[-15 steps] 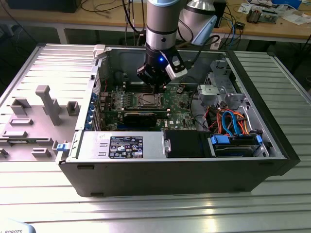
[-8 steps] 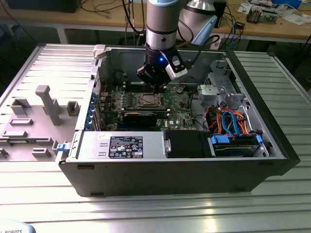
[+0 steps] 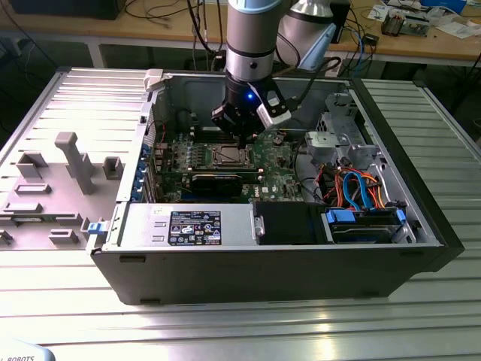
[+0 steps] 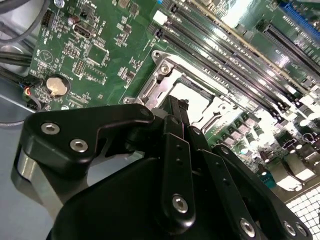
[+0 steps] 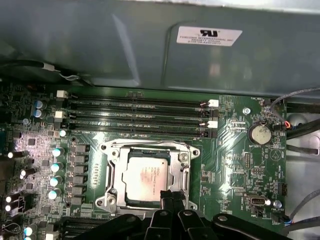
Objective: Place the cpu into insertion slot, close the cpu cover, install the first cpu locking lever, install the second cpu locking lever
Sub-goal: 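Install the second cpu locking lever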
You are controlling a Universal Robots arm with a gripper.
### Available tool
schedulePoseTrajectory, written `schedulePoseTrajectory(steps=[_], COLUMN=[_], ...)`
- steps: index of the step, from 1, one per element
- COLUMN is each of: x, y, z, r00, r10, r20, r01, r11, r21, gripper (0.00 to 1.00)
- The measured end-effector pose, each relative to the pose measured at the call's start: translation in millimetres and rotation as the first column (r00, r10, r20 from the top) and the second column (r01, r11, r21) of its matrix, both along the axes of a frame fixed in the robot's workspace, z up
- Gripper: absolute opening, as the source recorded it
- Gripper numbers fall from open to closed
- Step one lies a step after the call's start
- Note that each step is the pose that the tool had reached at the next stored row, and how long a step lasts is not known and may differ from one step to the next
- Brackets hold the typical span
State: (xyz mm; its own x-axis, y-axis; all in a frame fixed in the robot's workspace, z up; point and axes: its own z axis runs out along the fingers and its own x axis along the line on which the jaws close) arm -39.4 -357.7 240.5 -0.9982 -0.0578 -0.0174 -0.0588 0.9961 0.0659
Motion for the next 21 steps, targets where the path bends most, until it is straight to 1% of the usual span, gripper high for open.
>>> schedulePoseTrajectory(steps=[2,6,7,9,11,12,13,14,15,17,19,21], x=[-0.1,0.0,0.1,0.0,0.0,0.0,-0.1,-0.2,-0.8,-3.1,-5.3,-5.5], y=[-0.5,-0.6,-1.6,-5.9,-11.8,-17.8,-22.5,-24.6,-27.9,-30.3,-30.5,-30.6], z=[0.8,8.4,8.7,8.8,8.7,8.4,8.2,8.1,7.8,7.7,7.7,7.7], r00=[1.0000,1.0000,1.0000,1.0000,1.0000,1.0000,1.0000,1.0000,1.0000,1.0000,1.0000,1.0000], r10=[0.000,0.000,0.000,0.000,0.000,0.000,0.000,0.000,0.000,0.000,0.000,0.000], r20=[-0.0002,0.0000,0.0001,0.0000,0.0000,-0.0001,-0.0001,-0.0001,0.0000,0.0001,0.0000,0.0000], r01=[0.000,0.000,0.000,0.000,0.000,0.000,0.000,0.000,0.000,0.000,0.000,0.000], r11=[1.0000,1.0000,1.0000,1.0000,1.0000,1.0000,1.0000,1.0000,1.0000,1.0000,1.0000,1.0000], r21=[-0.0004,-0.0002,0.0004,0.0016,0.0032,0.0040,0.0047,0.0049,0.0054,0.0059,0.0064,0.0064], gripper=[0.11,0.11,0.11,0.11,0.11,0.11,0.11,0.11,0.11,0.11,0.11,0.11])
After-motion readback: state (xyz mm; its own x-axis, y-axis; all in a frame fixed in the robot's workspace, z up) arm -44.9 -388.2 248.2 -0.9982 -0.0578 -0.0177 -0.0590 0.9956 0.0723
